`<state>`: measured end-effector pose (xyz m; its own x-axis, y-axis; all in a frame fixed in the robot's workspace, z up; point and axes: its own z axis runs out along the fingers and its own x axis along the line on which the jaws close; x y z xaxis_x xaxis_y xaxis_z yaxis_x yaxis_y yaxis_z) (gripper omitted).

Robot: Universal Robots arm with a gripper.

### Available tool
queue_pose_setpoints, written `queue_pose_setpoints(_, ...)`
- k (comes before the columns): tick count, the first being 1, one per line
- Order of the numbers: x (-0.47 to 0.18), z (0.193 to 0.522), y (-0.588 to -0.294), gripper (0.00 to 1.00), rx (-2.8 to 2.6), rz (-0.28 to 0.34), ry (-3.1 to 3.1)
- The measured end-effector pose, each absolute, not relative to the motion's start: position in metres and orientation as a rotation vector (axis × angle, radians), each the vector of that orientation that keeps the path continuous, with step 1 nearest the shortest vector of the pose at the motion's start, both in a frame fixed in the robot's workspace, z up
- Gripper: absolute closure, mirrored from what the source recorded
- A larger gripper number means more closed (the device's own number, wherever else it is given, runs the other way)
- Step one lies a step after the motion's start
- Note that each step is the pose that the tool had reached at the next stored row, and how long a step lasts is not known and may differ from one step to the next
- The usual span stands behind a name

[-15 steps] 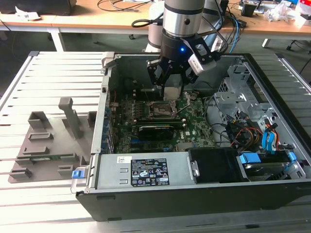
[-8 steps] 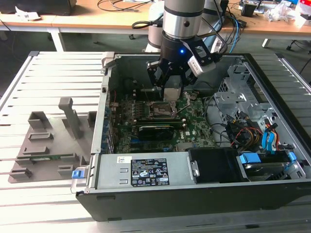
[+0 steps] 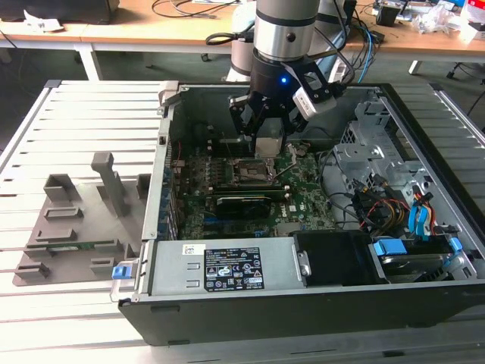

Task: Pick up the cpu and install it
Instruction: 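Place the cpu into insertion slot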

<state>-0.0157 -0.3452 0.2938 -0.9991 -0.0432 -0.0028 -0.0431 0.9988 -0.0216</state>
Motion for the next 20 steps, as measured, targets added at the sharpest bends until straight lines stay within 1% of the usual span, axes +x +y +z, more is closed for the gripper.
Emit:
queue_pose_setpoints(2, -0.0157, 0.2938, -0.3451, 0.46, -0.06, -0.034, 3.138)
queue_pose_setpoints(5, -0.0157, 0.2936, -0.3452, 0.46, 0.101, -0.035, 3.138)
queue_pose_setpoints(20, -0.0157, 0.2933, -0.3452, 0.46, 0.391, -0.037, 3.117)
